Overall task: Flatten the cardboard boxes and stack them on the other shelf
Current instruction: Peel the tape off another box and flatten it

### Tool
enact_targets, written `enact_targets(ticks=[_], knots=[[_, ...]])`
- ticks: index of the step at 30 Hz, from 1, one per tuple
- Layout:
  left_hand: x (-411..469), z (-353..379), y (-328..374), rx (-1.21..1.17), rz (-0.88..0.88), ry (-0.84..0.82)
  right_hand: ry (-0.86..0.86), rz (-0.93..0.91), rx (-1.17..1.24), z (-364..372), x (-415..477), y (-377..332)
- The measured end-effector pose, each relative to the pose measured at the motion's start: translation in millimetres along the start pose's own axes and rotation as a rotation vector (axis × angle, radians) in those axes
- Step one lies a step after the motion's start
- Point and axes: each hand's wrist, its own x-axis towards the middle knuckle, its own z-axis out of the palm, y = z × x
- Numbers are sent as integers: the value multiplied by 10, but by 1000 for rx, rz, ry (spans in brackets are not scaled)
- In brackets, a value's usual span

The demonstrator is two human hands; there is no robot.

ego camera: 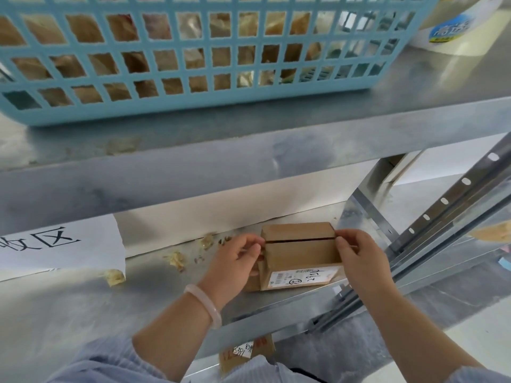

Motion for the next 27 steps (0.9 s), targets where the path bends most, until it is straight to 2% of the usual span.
enact_targets(ticks=[3,7,13,15,17,19,23,25,27], knots=[[-26,-13,106,-112,-49,-33,8,70,64,-67,62,2],[-30,18,143,-62,-75,-69,-110,123,133,-97,95,6],[32,14,175,-80,-132,27,-278,377,447,-171,193,-54],[71,2,178,-71,-178,55,-327,382,483,-206,220,-88],[108,1,179,27,-188,70,-406,316,370,-220,220,-103],[131,8,172,157,-181,55,-478,193,114,-239,226,-108],[161,17,176,382,-190,-69,-630,-1,-217,-251,250,-239],[183,55,181,510,-195,-65,-595,-39,-334,-143,246,-315],[204,122,200,595,-209,-41,-447,-43,-439,27,194,-371]])
